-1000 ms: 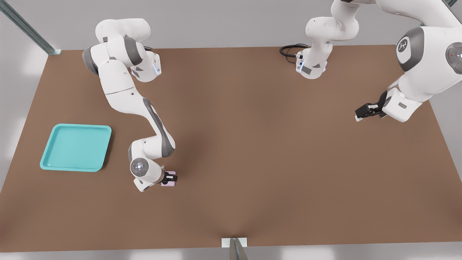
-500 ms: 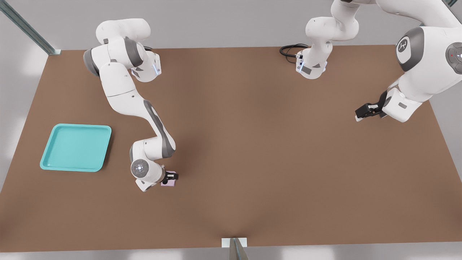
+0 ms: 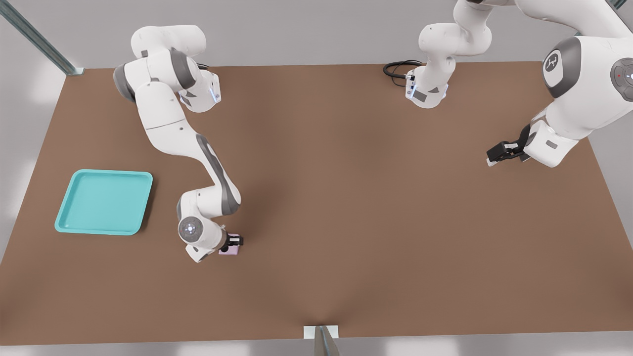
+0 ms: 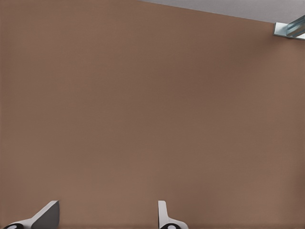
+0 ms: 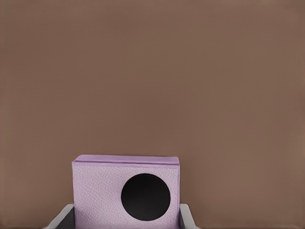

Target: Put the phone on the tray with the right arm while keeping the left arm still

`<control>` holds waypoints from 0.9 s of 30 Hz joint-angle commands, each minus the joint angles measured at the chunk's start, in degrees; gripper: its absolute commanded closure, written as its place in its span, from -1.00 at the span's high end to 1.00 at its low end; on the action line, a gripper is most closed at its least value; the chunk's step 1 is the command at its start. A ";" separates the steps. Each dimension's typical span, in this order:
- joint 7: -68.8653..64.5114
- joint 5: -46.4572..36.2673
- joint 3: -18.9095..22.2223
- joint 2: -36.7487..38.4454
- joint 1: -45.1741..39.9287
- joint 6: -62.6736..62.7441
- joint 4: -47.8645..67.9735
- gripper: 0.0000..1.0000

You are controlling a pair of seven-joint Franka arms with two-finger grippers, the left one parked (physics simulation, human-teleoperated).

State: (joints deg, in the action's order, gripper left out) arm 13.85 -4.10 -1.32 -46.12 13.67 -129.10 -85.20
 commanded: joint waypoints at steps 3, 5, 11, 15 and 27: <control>-5.24 0.41 -0.08 5.51 -5.05 5.17 -1.54 0.58; -7.61 0.41 -0.08 8.76 -7.78 5.08 -4.18 0.57; -26.42 0.50 -0.08 16.59 -22.02 9.92 -10.25 0.57; -32.04 0.85 0.00 23.97 -27.64 8.08 -21.58 0.55; -40.22 2.26 0.00 23.27 -36.35 5.17 -22.39 1.00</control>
State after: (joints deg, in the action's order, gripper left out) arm -11.52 -1.82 -1.37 -22.91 -22.74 -124.04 -108.32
